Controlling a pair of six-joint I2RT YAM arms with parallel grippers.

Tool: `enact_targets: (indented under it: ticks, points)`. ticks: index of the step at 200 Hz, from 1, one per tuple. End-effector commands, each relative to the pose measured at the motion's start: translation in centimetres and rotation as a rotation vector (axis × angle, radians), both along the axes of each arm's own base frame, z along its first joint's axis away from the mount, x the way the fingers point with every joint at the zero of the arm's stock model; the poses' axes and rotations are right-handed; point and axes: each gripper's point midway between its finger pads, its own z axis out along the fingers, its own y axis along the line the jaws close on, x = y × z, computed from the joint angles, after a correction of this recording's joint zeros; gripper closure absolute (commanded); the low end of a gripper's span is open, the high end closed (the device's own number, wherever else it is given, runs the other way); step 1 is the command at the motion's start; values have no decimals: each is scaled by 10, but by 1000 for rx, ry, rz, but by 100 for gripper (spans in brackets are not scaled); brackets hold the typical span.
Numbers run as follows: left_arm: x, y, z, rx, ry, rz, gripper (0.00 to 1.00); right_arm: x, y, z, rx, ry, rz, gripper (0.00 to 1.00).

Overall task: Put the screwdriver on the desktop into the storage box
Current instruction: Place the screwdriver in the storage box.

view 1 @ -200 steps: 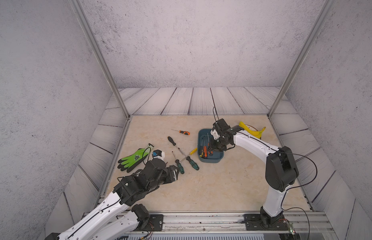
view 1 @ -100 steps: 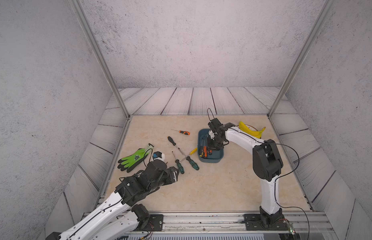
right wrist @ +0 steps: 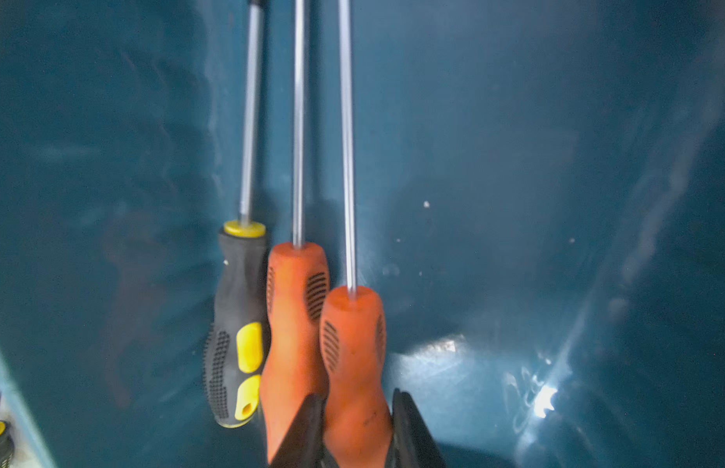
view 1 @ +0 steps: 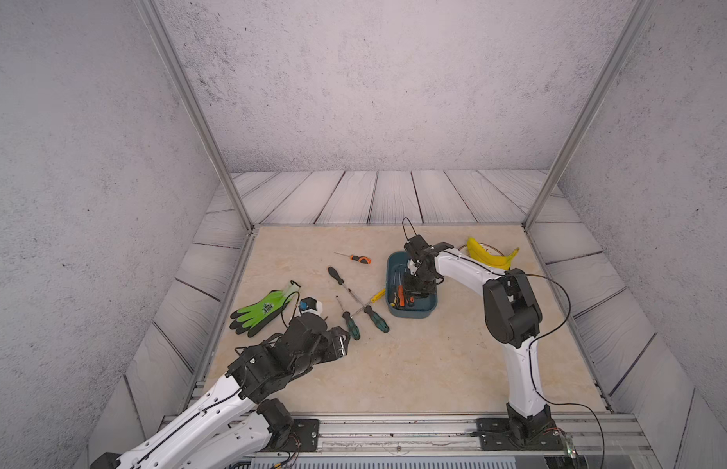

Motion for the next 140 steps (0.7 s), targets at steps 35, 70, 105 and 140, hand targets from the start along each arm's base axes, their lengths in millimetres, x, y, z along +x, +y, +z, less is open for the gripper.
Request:
enact_targets:
  ticks: [35, 70, 105, 140]
  points:
    - [0, 3, -4, 1, 8, 15, 29, 5, 3, 2, 13, 12, -21, 64]
    - [-1, 3, -5, -2, 12, 18, 29, 5, 5, 11, 28, 0, -16, 59]
    - [0, 1, -5, -7, 16, 18, 29, 4, 3, 18, 29, -14, -11, 59]
    - [0, 0, -6, -4, 23, 16, 29, 2, 1, 30, 36, -34, -3, 59]
